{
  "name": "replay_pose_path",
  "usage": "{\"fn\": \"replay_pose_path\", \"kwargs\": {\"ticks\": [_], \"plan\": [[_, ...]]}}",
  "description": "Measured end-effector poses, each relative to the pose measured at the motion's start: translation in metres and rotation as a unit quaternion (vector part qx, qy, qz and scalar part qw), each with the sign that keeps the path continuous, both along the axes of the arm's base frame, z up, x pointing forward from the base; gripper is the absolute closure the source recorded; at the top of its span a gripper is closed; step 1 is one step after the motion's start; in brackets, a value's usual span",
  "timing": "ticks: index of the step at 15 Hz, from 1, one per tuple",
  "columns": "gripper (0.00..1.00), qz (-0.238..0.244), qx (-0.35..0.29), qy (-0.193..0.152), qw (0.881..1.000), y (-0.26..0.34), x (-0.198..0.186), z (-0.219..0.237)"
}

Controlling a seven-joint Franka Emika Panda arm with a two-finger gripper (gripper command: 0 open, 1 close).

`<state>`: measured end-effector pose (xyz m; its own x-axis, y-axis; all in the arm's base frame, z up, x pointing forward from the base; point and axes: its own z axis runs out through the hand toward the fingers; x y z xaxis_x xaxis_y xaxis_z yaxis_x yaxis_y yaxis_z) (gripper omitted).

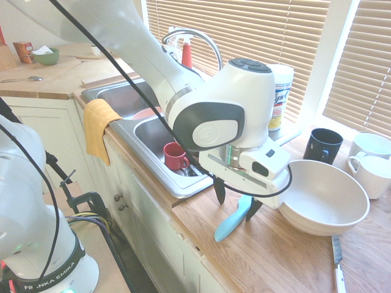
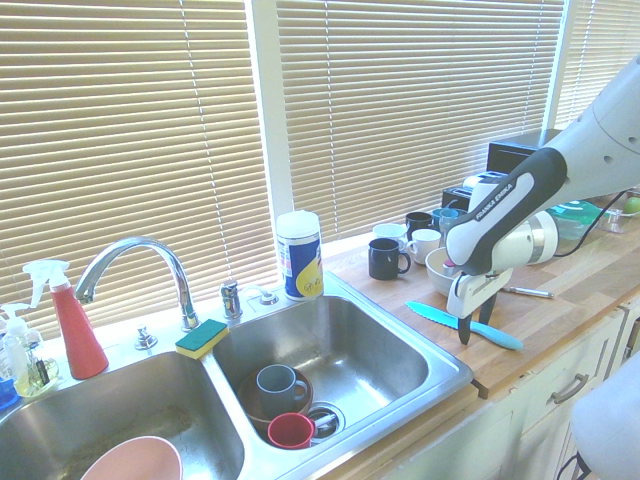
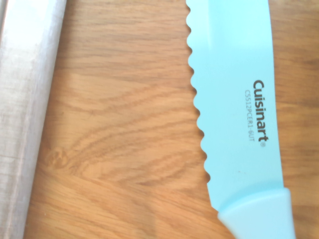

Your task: Put the knife into the sink

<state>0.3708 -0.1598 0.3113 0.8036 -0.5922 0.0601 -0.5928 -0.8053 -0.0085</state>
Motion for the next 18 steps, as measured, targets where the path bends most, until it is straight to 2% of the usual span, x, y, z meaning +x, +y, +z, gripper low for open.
{"fn": "replay_pose_path", "kwargs": {"ticks": [18], "plan": [[1.0, -0.008, 0.006, -0.005, 1.0, -0.0067, -0.0017, 0.0009]]}}
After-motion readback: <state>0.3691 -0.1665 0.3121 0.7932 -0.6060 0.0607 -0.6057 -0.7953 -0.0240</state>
